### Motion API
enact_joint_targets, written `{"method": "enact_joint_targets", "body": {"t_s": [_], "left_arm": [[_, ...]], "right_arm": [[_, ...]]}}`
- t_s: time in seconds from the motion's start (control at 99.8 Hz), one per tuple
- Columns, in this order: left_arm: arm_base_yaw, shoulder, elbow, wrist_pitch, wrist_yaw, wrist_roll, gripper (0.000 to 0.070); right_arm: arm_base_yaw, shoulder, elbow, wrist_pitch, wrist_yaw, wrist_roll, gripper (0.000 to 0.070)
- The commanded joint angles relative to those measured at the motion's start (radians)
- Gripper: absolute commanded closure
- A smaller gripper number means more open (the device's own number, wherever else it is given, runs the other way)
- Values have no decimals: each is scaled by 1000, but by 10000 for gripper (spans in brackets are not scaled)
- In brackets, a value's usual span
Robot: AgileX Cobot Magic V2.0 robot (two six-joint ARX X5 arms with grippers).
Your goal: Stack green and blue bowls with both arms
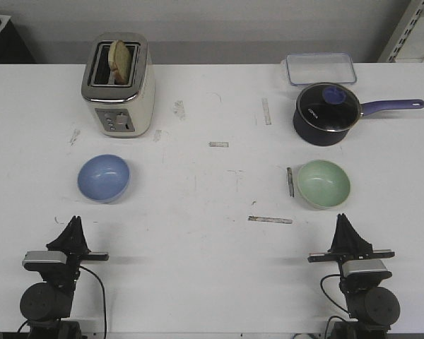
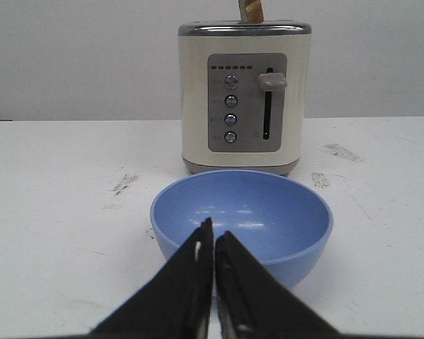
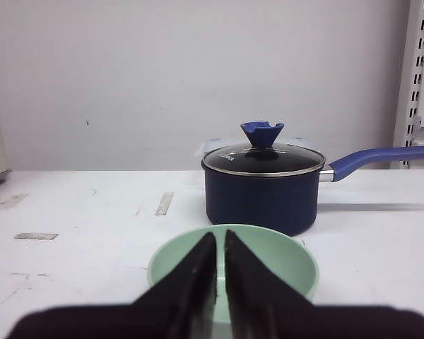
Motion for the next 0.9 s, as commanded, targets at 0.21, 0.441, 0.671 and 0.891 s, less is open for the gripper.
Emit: {"method": "enact_joint_targets", "body": {"t_s": [0.21,0.441,0.671,0.891], "left_arm": [[-3,-2,-21,12,0,1,699],[-3,-2,-21,12,0,1,699],[-3,-2,-21,12,0,2,699],[-3,-2,-21,12,0,1,699]], "right_arm": [[-2,-1,-2,16,4,14,692],[-2,0,24,-9,4,13,693],[-2,55,147,-132,5,3,693],[-2,238,325,-300,25,2,693]]}}
